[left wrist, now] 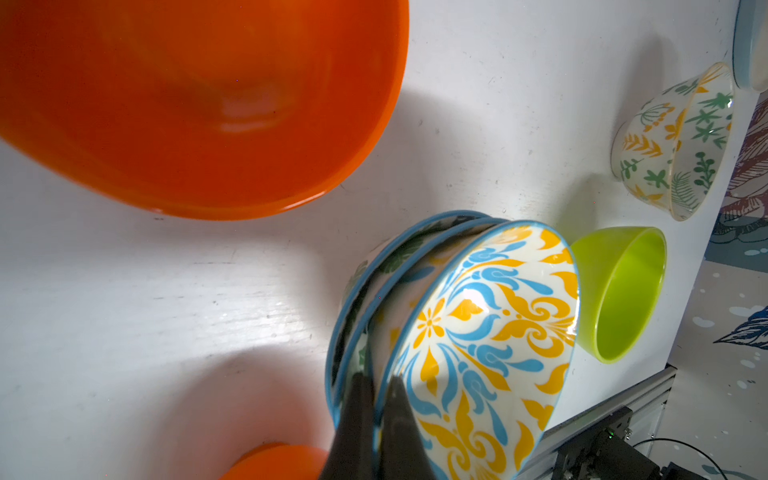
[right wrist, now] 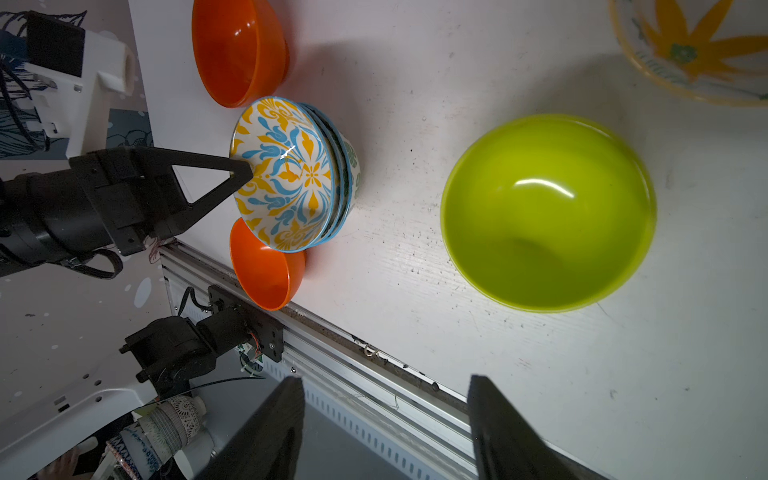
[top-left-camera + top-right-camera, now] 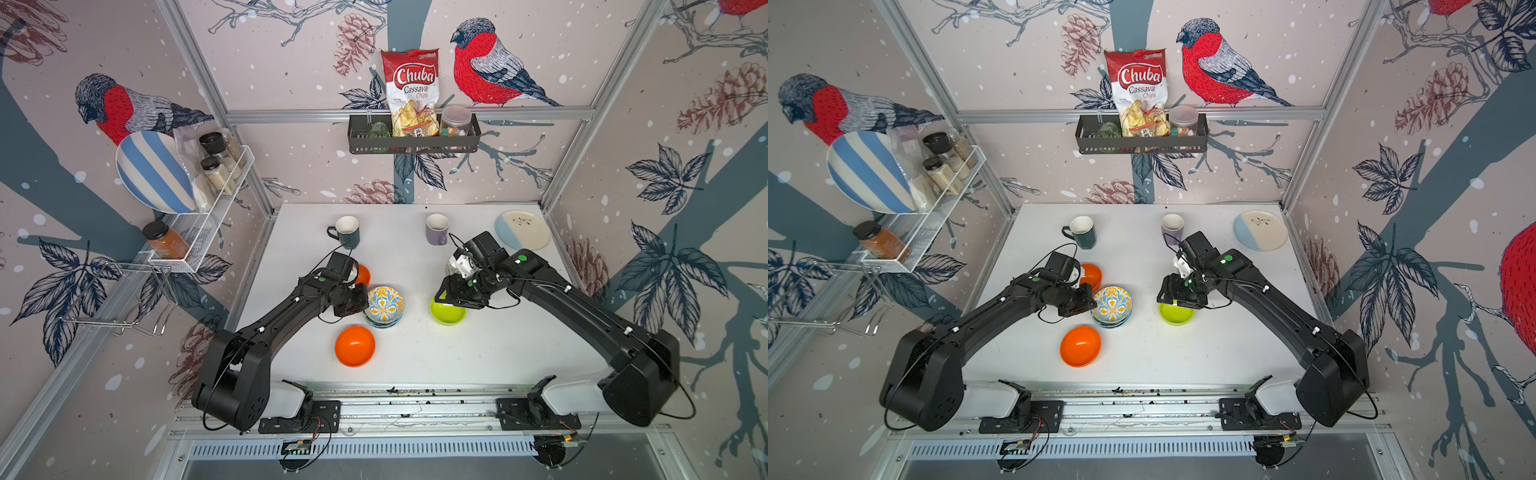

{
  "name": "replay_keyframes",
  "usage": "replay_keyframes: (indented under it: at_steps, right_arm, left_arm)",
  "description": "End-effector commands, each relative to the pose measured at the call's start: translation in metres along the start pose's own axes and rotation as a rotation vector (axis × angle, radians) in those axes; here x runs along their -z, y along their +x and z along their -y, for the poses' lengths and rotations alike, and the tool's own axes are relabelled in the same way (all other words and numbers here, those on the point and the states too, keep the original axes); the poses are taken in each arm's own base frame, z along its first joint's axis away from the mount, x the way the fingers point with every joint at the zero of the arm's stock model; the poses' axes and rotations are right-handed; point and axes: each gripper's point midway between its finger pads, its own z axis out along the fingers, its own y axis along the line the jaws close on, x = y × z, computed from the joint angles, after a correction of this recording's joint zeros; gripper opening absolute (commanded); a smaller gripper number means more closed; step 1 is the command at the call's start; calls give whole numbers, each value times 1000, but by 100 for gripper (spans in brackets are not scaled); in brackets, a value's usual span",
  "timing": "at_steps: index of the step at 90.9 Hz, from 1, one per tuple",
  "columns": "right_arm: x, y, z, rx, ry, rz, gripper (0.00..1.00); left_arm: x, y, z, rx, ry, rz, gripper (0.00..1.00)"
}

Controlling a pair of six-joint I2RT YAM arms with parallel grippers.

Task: Stack the bowls
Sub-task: Place the bowl on the bowl.

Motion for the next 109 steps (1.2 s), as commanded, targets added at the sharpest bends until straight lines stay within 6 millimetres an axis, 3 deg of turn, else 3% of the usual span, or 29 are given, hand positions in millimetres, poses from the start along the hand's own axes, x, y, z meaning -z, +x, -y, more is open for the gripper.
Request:
replay_keyframes:
  at_steps: [1, 9, 55, 77, 109]
  right_arm:
    - [0, -2, -3, 4, -15, 11, 65]
    - [0, -2, -3, 4, -14, 9, 65]
    - [-6, 0, -1, 2, -12, 0, 65]
    - [-8, 1, -3, 4, -15, -4, 65]
    - [-11, 3, -4, 6, -14, -11, 65]
  left_arm:
    - [0, -4, 4, -3, 25, 15, 0]
    - [0, -3, 2, 1, 19, 15, 1]
    - [9, 0, 1, 0, 13, 29, 28]
    - [15, 11, -7, 12, -6, 34, 27]
    - [14, 17, -12, 22, -14, 26, 15]
